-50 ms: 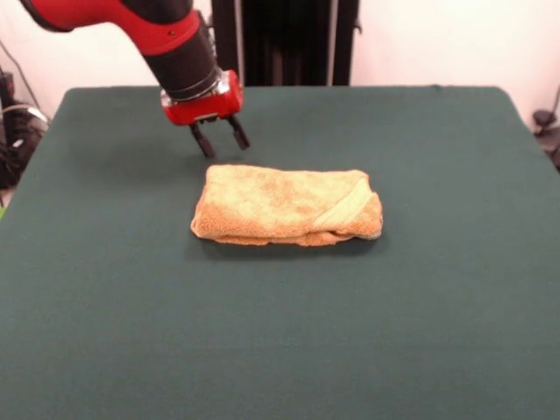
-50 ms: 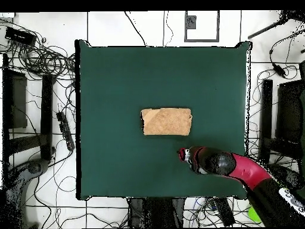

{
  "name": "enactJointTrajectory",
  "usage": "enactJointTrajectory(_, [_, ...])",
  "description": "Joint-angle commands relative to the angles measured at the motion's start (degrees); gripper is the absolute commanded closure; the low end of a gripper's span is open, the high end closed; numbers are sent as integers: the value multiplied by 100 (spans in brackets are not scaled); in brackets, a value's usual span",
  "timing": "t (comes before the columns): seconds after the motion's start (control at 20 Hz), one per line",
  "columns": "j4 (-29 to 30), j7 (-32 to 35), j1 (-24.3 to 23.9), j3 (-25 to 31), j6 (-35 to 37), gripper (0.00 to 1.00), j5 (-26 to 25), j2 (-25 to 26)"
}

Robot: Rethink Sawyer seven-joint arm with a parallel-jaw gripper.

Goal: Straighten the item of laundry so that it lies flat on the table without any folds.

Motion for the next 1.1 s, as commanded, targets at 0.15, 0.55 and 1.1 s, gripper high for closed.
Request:
enactJointTrajectory(0.15, [-762, -1545, 3, 1121, 456, 0, -528, 450])
enactJointTrajectory(0.55, [-739, -1048, -177, 1369, -604, 0, -1189, 501])
enactJointTrajectory(1.1, [-706, -244, -272, 1498, -1795, 0, -1999, 541])
